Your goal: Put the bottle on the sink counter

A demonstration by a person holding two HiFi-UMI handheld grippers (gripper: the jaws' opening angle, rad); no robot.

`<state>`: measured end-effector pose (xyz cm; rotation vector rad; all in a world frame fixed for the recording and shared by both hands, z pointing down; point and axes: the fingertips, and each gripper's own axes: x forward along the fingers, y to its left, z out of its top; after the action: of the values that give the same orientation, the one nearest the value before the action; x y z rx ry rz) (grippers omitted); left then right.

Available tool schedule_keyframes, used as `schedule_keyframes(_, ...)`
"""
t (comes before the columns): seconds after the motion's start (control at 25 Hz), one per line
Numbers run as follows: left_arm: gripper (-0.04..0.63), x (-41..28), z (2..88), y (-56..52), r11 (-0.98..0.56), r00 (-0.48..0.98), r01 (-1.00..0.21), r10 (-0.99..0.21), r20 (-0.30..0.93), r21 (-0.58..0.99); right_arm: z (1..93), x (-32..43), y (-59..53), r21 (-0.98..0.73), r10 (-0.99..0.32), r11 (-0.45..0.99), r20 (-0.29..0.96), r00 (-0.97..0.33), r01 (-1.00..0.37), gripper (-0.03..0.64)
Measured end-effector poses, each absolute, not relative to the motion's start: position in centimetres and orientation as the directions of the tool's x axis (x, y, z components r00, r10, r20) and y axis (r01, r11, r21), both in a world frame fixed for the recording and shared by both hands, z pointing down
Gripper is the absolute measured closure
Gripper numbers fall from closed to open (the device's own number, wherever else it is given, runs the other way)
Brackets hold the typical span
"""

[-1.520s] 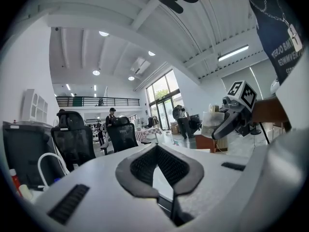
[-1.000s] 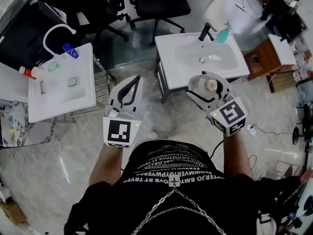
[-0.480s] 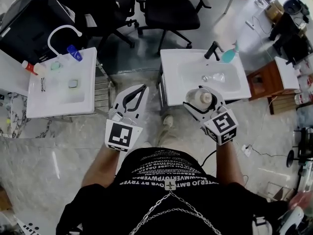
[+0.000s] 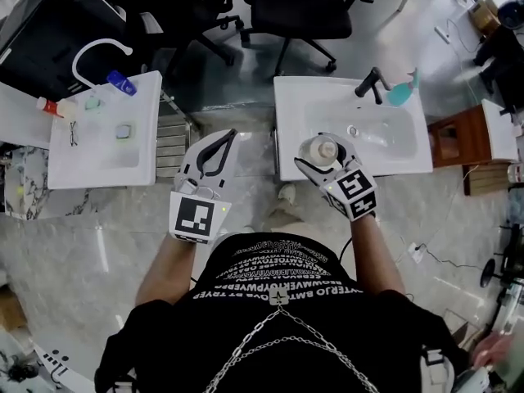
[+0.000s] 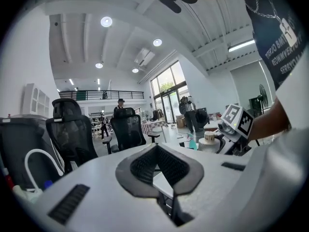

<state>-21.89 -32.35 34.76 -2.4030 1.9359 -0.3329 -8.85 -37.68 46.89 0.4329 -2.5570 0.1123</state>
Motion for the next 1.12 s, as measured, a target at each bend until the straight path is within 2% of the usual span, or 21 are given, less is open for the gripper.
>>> schedule_keyframes(0.52, 0.589, -22.1, 40.5, -40.8, -0.193, 0.162, -0.972, -0.963, 0.216, -0.135, 60.5, -11.0, -45.3, -0.058, -0.196, 0.957, 0.595, -0.779, -0.285, 0.284)
schedule_keyframes(0.88, 0.589, -21.9, 44.2, -41.6, -0.192, 0.148, -0.972, -0.949, 0.278, -0.136, 70.4, -10.9, -42.9, -0.114, -0.047, 0.979, 0.684, -0.728, -0.17, 0.285)
schedule_keyframes(1.12, 0.589, -21.6, 44.8, -41.4, -0.2, 0.15, -0.969, -0.942, 0.299, -0.146, 73.2, -10.7, -41.2, -0.106, -0.014, 0.987, 0.697, -0.717, -0.122, 0.285)
